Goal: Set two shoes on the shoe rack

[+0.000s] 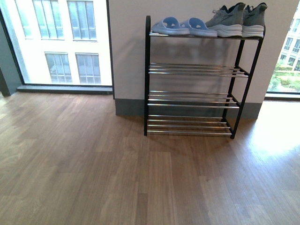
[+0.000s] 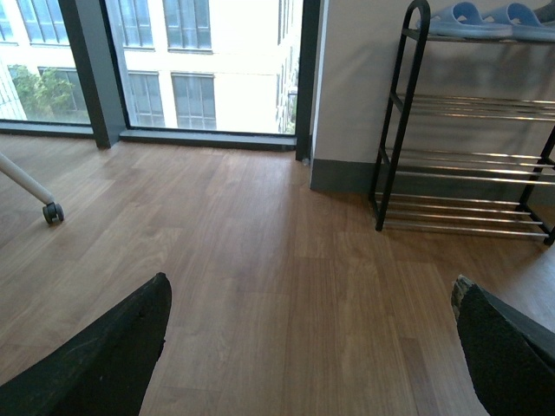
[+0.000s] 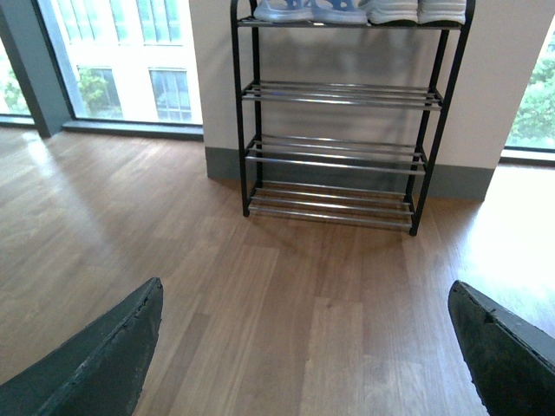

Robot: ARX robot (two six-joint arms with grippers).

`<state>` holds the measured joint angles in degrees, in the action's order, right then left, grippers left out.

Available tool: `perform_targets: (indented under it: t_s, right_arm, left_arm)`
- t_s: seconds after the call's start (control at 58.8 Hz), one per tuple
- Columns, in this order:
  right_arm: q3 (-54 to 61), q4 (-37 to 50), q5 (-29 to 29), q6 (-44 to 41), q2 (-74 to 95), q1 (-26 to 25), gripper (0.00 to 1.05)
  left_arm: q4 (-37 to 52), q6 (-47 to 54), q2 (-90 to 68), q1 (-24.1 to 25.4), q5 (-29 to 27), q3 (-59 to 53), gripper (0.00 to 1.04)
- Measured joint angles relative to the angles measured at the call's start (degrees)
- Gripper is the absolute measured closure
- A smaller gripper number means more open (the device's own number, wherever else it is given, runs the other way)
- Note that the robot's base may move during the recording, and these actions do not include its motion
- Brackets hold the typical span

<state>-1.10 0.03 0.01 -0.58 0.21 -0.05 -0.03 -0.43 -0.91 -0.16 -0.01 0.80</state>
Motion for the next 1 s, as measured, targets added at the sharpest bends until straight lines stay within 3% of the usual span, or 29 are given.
perform_targets:
  t_s: [1.003]
  right_arm:
    - [0.0,0.0,0.0,0.0,0.04,0.0,0.09]
  left_arm:
    - [0.0,0.0,0.0,0.0,0.0,0.0,0.09]
